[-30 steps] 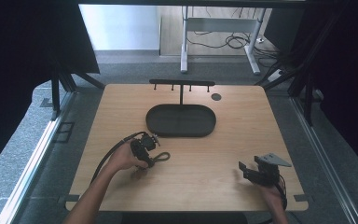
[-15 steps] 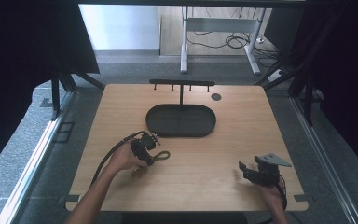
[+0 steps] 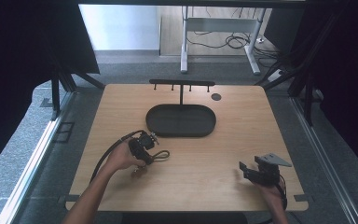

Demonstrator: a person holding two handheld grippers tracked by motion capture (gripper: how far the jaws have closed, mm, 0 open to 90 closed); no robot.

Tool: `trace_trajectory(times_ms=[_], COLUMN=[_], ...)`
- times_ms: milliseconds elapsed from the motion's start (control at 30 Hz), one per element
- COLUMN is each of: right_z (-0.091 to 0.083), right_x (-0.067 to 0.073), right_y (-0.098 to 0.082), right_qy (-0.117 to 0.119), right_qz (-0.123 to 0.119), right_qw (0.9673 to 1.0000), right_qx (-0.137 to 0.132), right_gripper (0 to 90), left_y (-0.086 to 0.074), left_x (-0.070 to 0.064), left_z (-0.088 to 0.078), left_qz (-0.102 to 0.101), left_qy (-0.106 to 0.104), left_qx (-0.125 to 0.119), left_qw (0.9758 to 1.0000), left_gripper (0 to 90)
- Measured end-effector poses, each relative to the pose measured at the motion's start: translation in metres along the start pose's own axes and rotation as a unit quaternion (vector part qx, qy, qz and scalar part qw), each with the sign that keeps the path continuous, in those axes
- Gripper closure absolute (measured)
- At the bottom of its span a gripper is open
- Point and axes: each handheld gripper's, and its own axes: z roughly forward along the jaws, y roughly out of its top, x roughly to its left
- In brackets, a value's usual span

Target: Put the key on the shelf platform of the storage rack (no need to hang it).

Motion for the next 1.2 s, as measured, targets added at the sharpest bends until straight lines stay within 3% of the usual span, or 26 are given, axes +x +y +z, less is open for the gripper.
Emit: trace_trajectory(times_ms=[233, 500, 1200], right_z=[0.000, 0.000, 0.000], right_x=[0.001, 0.000, -0.002], right_y=[0.000, 0.000, -0.001], right_qy=[0.001, 0.003, 0.000], right_qz=[0.001, 0.000, 0.002], right_qw=[1.0000, 1.0000, 1.0000], right_qx=[0.001, 0.000, 0.001], right_gripper=[26.8, 26.8, 27.1], left_y=[-0.002, -0.002, 0.012], left_x=[-0.004, -0.006, 0.001], left_z=[-0.026, -0.043, -0.061], left_qz=[0.009, 0.017, 0.018], left_qy=[0.012, 0.018, 0.018], left_qx=[-0.021, -0.034, -0.038], left_qw=[0.9997, 0.9991, 0.9989], left_gripper=[66.4, 66.4, 66.4])
